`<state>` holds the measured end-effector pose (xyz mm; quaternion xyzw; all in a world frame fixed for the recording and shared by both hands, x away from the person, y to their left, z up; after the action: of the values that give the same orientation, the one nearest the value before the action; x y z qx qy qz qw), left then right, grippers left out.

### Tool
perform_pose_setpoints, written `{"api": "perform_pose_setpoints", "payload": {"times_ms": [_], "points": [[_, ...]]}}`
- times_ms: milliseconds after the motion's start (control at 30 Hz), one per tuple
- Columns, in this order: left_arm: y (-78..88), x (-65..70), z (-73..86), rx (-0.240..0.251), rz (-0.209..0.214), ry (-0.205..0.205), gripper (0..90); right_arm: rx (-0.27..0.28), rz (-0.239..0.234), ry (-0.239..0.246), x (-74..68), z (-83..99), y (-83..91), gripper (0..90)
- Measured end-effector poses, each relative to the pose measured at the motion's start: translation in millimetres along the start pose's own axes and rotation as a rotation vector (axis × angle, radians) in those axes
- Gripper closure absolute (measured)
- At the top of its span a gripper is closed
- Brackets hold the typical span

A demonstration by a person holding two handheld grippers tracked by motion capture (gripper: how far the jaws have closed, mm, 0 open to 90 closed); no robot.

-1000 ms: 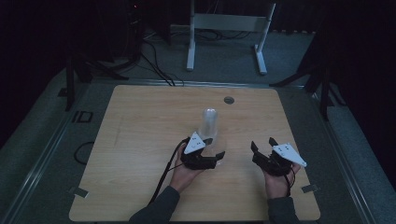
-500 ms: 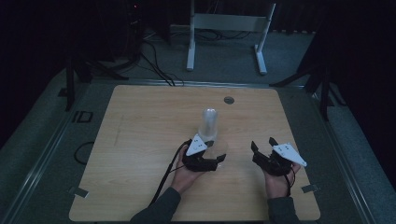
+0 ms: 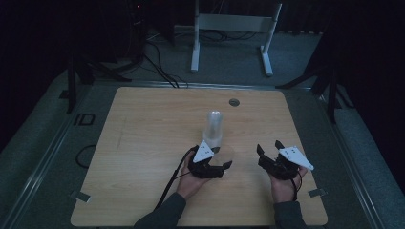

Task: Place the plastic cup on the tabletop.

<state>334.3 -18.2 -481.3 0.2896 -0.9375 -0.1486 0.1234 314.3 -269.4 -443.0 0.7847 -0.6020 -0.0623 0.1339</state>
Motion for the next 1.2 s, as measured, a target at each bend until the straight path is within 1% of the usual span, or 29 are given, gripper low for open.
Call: {"api": "perform_pose_setpoints", "payload": {"times_ms": [233, 333, 633, 733, 900, 967, 1100, 1200], "points": [[-4.2, 3.6, 4.6, -0.015, -0.008, -0.021, 28.7, 0.000, -0.001, 0.000, -0.4, 0.0, 0.0, 28.0], [-5.2, 3.9, 5.4, -0.014, -0.006, -0.015, 28.5, -0.001, -0.001, 0.001, -0.5, 0.1, 0.0, 28.0], [-8.4, 7.2, 8.5, -0.020, -0.003, -0.030, 27.5, -0.002, 0.000, 0.001, -0.6, 0.3, 0.1, 28.0], [-8.9, 7.9, 9.4, -0.033, 0.000, -0.038, 27.3, -0.002, 0.001, 0.001, -0.5, 0.3, 0.2, 28.0], [-10.6, 9.4, 12.2, -0.064, 0.003, -0.044, 24.4, -0.003, 0.000, 0.001, -0.6, 0.5, 0.2, 28.0], [-11.0, 9.7, 13.1, -0.069, -0.002, -0.041, 23.8, -0.003, 0.000, 0.002, -0.7, 0.5, 0.1, 28.0], [-10.4, 9.1, 12.9, -0.077, -0.013, -0.036, 19.6, -0.005, 0.000, 0.002, -0.4, 0.6, 0.1, 28.0], [-9.0, 8.5, 13.1, -0.084, -0.007, -0.037, 18.2, -0.005, 0.001, 0.002, -0.3, 0.7, 0.1, 28.0]]}}
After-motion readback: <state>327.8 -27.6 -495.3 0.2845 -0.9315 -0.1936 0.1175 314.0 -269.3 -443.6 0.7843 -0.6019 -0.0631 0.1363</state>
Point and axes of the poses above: each handheld gripper's, and its own axes: y roughly backward along the jaws, z roughly out of its underside, x roughly to its right, the point moved 2 cm from there along -y, roughly forward along the jaws, and after that the axes turned 3 degrees about y, right-handed, at the moved point
